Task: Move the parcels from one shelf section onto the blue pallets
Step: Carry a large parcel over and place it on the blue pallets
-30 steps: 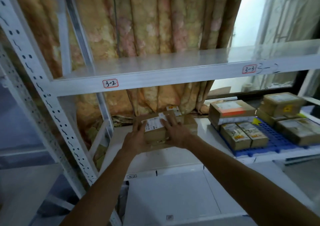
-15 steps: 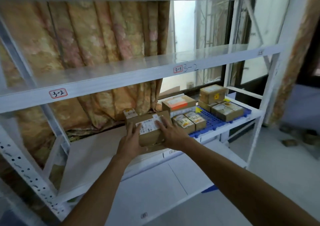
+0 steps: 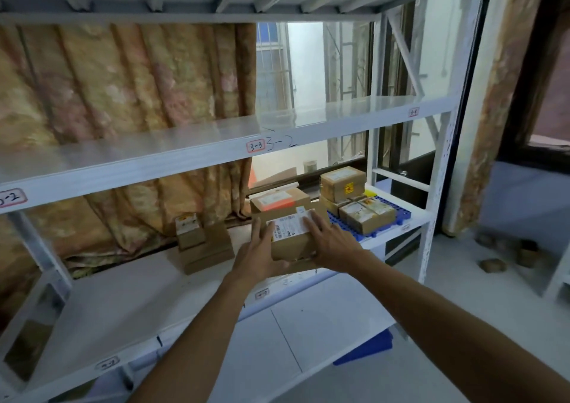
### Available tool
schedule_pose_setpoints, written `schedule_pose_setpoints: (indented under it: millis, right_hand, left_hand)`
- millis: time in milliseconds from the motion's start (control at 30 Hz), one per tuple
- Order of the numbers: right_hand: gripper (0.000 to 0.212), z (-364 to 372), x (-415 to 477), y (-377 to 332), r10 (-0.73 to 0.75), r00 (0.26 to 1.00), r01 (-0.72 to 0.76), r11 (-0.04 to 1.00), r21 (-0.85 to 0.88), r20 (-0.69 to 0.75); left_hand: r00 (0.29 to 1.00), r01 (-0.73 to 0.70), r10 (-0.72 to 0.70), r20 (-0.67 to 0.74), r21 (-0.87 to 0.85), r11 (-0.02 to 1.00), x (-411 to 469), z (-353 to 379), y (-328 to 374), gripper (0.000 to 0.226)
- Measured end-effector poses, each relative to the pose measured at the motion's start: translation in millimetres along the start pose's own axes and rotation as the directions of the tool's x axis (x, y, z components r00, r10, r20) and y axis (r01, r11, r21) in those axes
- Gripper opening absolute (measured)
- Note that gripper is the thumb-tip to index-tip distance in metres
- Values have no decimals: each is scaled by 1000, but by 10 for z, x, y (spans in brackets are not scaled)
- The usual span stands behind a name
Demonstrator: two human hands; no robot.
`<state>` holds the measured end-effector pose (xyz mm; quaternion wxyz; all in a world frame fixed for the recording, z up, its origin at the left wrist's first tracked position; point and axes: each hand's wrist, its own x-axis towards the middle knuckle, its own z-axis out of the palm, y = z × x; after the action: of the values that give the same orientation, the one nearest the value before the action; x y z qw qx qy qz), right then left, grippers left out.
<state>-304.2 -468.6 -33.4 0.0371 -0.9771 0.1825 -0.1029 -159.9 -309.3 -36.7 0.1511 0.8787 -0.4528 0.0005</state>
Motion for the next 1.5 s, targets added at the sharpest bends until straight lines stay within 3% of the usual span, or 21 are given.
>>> schedule_pose_setpoints:
  millis: [233, 500, 900, 1100, 1267, 1500]
  right_hand:
    - [101, -77, -64, 911, -3, 1000, 3, 1000, -16, 20]
    - [99, -110, 80, 1368, -49, 999, 49, 999, -12, 19]
    - [99, 122, 849, 1603, -39, 999, 38, 997, 63, 20]
    - [96, -120, 1516, 1560, -99, 995, 98, 991, -86, -2]
    - [95, -46, 2122, 1393, -164, 986, 159, 980, -117, -38]
    - [96, 92, 2485, 1260, -153, 987, 151, 988, -43, -42]
  left_hand:
    - [1000, 4, -4, 9, 37, 999, 389, 318, 729, 110]
    - [998, 57, -58, 12, 59, 997, 666, 459, 1058, 108]
    - [999, 46, -46, 0, 19, 999, 1496, 520, 704, 106]
    - [995, 65, -71, -74, -75, 995, 1970, 346, 432, 105]
    - [981, 122, -125, -148, -30, 992, 2238, 167, 44, 103]
    - [982, 171, -164, -92, 66, 983, 2533, 147, -322, 97]
